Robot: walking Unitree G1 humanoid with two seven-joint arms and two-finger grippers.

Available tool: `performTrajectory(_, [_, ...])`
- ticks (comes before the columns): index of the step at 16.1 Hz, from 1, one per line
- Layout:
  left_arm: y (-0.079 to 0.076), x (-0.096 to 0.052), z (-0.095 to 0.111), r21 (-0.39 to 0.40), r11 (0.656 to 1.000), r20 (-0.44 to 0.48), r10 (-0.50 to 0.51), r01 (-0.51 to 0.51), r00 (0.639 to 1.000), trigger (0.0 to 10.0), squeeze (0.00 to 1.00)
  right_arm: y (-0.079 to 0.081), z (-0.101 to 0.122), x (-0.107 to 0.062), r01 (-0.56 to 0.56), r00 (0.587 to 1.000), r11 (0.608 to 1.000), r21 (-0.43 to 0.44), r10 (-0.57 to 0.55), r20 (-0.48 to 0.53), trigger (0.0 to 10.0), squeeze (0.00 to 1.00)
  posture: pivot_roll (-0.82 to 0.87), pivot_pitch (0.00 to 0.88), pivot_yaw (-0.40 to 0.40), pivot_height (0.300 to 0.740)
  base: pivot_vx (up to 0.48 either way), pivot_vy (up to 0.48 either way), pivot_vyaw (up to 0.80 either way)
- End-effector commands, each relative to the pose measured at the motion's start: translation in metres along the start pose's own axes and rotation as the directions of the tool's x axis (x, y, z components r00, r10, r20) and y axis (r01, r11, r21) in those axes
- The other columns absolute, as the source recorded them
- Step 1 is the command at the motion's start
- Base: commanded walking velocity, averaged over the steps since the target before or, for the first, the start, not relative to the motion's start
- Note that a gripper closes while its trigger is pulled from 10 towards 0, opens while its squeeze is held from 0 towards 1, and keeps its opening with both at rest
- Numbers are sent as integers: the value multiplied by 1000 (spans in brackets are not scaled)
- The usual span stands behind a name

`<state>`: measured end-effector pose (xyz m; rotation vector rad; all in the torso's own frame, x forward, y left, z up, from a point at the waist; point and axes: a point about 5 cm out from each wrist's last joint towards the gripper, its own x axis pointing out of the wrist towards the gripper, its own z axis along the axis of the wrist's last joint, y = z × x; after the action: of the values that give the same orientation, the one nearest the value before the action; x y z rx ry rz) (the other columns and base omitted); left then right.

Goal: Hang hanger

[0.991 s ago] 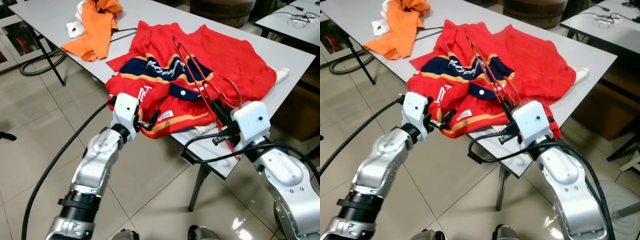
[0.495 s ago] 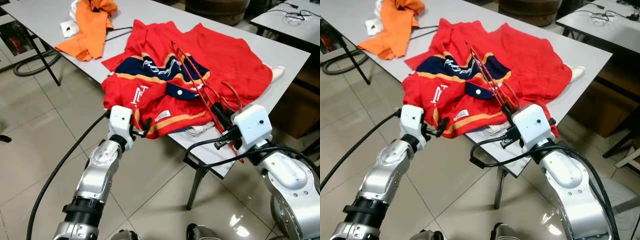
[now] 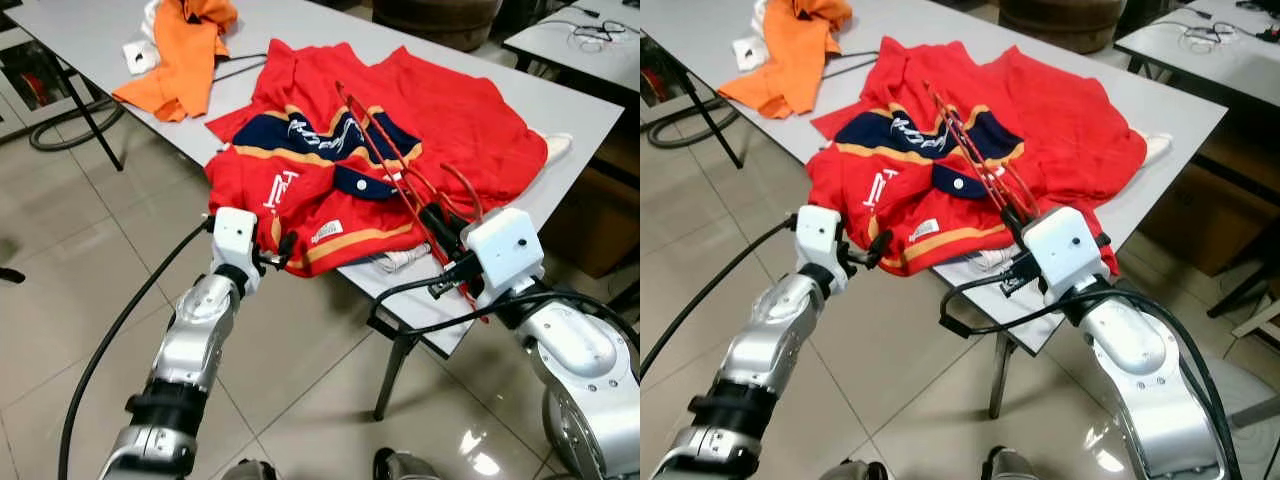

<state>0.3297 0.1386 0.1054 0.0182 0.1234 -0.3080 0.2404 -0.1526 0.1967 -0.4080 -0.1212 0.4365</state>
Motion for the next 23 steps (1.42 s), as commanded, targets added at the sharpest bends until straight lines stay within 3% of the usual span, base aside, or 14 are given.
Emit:
performTrajectory(1, [0,4,1,2,999,1,-47,47,999,10000,0,-3,3,0,3,1000,1000,-14,-3,16,10000,0,-131,115,71,740,0,0,0])
performTrajectory(4, [2,14,1,38,996,-26,-83,84,996,10000,0,-2,2,-2,-1,1000,1000,-13,1,14,10000,0,-136,118,80,740,0,0,0])
performTrajectory(9, [11,25,-1,81,996,-74,-37,43,997,10000,0,3,1,-5,-28,1000,999,-21,28,7,10000,0,-147,117,89,740,0,0,0])
performTrajectory(17, [29,31,-5,87,990,-107,116,-107,987,10000,0,3,1,-6,-31,1000,999,-32,31,2,10000,0,-155,128,87,740,0,0,0])
performTrajectory(21, [29,32,-9,64,993,-128,110,-103,986,10000,0,5,1,-8,-35,999,999,-38,35,-5,10000,0,-161,130,91,740,0,0,0])
performTrajectory(22, [29,32,-9,63,993,-128,109,-102,986,4157,0,6,1,-8,-35,999,999,-39,35,-5,10000,0,-161,130,91,740,0,0,0])
performTrajectory(23, [29,31,-11,56,993,-134,108,-101,985,0,0,6,1,-9,-34,999,999,-42,34,-6,10000,0,-164,131,93,740,0,0,0])
